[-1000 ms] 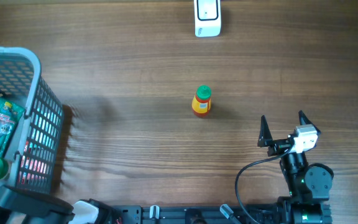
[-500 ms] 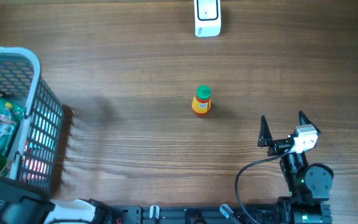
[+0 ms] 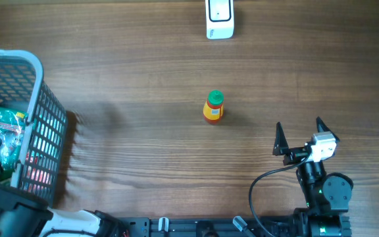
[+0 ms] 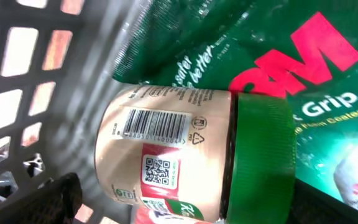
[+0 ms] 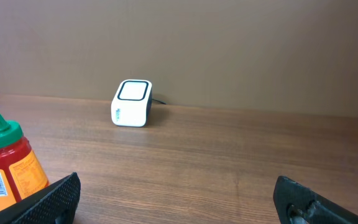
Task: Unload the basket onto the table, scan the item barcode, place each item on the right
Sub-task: 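Grasp the green-lid jar in the basket with the left gripper, then place the green-lid jar on its side beside the bottle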
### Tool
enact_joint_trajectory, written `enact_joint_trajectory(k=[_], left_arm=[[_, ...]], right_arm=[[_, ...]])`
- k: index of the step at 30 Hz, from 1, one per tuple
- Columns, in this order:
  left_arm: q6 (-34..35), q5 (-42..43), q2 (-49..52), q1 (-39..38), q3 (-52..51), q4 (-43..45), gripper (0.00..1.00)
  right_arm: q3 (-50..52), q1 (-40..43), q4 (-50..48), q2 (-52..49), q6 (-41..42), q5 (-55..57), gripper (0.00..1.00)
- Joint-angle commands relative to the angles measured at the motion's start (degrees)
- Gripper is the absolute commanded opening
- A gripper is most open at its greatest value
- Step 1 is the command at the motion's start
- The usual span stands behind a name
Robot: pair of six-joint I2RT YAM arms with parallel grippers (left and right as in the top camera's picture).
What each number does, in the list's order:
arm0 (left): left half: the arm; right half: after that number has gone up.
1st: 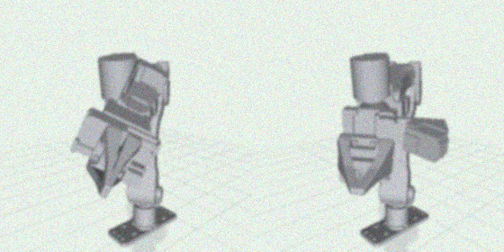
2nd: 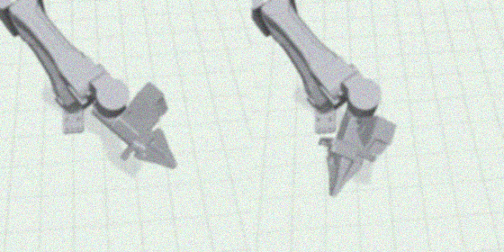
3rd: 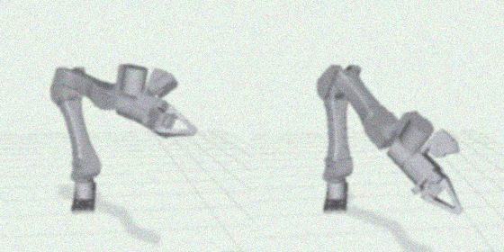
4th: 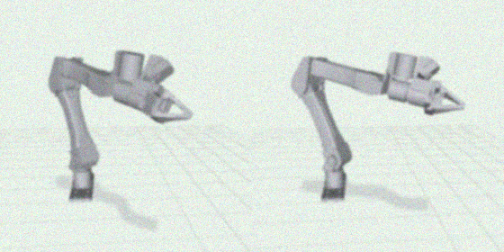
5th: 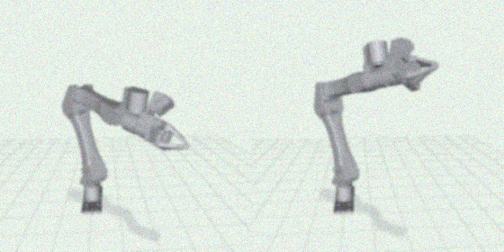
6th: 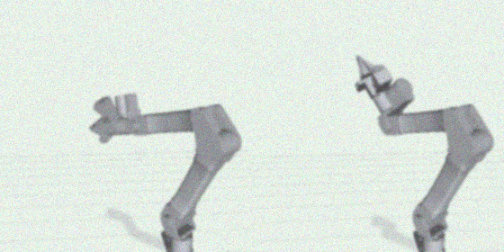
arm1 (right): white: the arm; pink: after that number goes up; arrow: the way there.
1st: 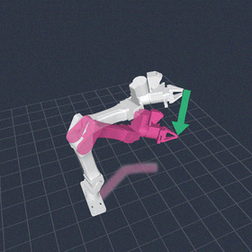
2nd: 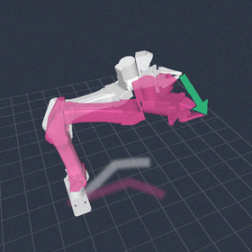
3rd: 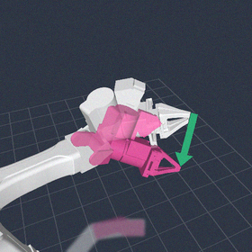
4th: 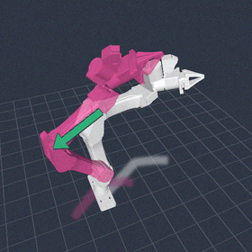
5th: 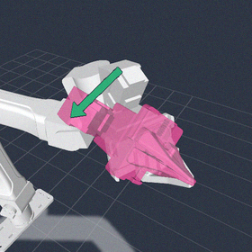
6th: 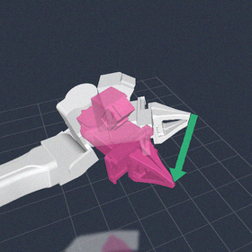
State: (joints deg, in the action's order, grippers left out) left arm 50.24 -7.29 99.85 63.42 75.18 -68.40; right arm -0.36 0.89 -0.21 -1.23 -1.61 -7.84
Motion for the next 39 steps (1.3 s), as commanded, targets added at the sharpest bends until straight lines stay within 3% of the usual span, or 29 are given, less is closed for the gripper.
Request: enact_joint_trajectory(k=[1, 11, 15, 18, 23, 29, 33, 39], left_arm=[[-0.5, -3.1, -0.7, -0.2, -0.7, 0.6, 1.0], [-0.5, -3.9, -0.6, -2.6, -9.0, 8.7, 1.0], [-0.5, -4.4, -0.7, -2.7, -7.0, 7.5, 0.89], [-0.5, -4.3, -1.2, -3.2, -1.6, 2.9, 0.79], [-0.5, -3.4, -4.4, -5.8, 13.6, -7.7, 0.78], [-0.5, 5.3, -11.4, -11.8, 34.1, -17.5, 0.78], [-0.4, 11.4, -19.9, -20.8, 41.2, -18.6, 0.78], [0.2, 11.9, -29.5, -54.8, 41.2, -19.9, 0.78]], right_arm=[[0.1, -0.3, -0.2, 0.2, 0.3, 0.4, 1.0], [0.1, -0.3, -0.2, 0.2, 0.3, 0.4, 1.0], [0.1, -0.3, -0.2, 0.2, 0.3, 0.4, 1.0], [0.1, -0.3, -0.2, 0.2, 0.2, 0.4, 1.0], [0.1, -0.3, -0.2, 0.2, 0.3, 0.4, 1.0], [0.1, -0.3, -0.2, 0.2, 0.2, 0.4, 1.0], [0.1, -0.3, -0.2, 0.2, 0.2, 0.4, 1.0], [0.1, -0.3, -0.2, 0.2, 0.2, 0.4, 1.0]])
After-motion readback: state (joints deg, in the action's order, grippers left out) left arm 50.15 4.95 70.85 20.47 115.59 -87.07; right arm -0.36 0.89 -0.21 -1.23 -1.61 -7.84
